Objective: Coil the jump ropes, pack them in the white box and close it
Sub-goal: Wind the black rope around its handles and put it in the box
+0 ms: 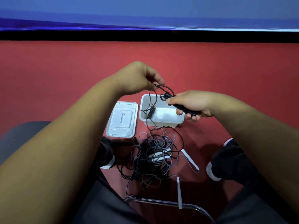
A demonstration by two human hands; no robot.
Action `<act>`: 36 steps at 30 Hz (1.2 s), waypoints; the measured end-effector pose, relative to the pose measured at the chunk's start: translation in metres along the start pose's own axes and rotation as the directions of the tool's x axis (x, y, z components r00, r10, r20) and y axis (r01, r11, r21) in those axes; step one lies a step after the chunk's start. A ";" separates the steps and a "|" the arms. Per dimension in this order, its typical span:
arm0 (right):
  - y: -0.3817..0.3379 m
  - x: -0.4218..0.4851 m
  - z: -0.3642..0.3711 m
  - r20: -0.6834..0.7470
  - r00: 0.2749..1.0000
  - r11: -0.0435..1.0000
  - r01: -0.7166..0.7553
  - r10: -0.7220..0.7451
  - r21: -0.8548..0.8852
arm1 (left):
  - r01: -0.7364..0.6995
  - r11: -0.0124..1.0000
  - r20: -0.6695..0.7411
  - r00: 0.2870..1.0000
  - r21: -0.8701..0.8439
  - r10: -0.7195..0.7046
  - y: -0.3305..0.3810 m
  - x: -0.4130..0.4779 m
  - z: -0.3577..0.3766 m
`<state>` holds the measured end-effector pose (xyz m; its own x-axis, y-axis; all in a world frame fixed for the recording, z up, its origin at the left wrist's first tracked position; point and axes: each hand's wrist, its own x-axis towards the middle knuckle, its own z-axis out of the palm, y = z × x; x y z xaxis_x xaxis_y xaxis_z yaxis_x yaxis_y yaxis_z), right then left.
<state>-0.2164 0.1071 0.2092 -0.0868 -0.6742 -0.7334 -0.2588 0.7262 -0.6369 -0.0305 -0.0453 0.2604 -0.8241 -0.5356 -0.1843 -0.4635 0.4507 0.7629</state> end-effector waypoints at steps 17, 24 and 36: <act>-0.011 -0.002 0.008 -0.119 0.993 0.862 0.077 -0.020 0.501 | 0.205 0.963 0.152 0.972 -0.174 -0.179 -0.017 0.001 0.028; -0.014 -0.006 0.007 -0.105 0.995 0.811 0.059 0.003 0.583 | 0.142 0.908 0.069 0.990 -0.395 -0.125 -0.023 0.004 0.021; -0.014 -0.010 0.003 -0.118 0.993 0.804 0.076 -0.008 0.589 | 0.114 0.986 0.136 0.986 -0.125 -0.097 -0.024 0.003 0.020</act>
<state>-0.2091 0.1042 0.2253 -0.1975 -0.6909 -0.6954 0.3521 0.6120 -0.7081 -0.0285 -0.0436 0.2293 -0.8121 -0.4744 -0.3398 -0.5100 0.2942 0.8083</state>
